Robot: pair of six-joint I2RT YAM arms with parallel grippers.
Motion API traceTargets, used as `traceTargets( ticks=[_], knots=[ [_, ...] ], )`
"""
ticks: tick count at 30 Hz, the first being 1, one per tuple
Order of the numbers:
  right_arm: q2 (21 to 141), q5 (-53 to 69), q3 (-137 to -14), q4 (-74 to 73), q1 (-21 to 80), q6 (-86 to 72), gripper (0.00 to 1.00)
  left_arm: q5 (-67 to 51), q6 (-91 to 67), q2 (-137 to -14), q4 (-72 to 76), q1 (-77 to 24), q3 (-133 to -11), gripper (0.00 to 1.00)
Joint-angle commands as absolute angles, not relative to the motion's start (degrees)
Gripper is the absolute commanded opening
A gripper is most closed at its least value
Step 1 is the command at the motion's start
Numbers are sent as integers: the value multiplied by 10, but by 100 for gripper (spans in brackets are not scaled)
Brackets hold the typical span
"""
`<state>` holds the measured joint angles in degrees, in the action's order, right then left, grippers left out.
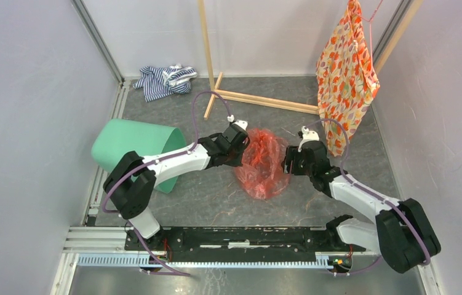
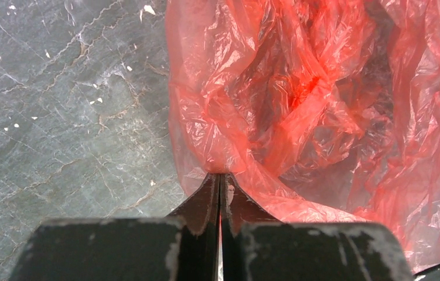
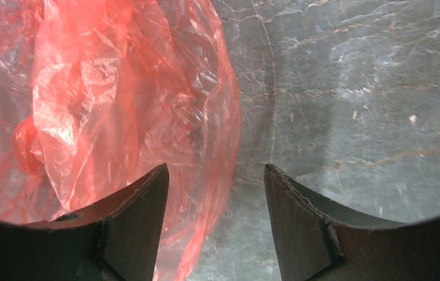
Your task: Put the trash bags into the trash bin
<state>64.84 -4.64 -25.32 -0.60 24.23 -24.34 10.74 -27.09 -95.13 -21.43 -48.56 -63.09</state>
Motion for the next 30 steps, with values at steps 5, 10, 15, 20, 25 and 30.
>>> traceTargets(
  ticks=[5,10,15,20,25,30],
  knots=[
    [715,-1,-273,114,218,-281,41,102,-246,-939,-164,-468,-623,2],
    [693,6,-380,12,177,-267,0,87,-244,-906,-170,-431,-623,2],
    [617,-51,-509,-100,169,-219,0,55,-228,-849,-189,-372,-655,2],
    [579,-75,-603,-167,169,-188,0,19,-222,-805,-190,-332,-684,2],
    [566,-30,-706,-197,169,-163,0,3,-212,-819,-199,-330,-697,2],
    [564,-1,-711,-219,170,-139,0,-2,-214,-795,-190,-330,-706,2]
  ],
)
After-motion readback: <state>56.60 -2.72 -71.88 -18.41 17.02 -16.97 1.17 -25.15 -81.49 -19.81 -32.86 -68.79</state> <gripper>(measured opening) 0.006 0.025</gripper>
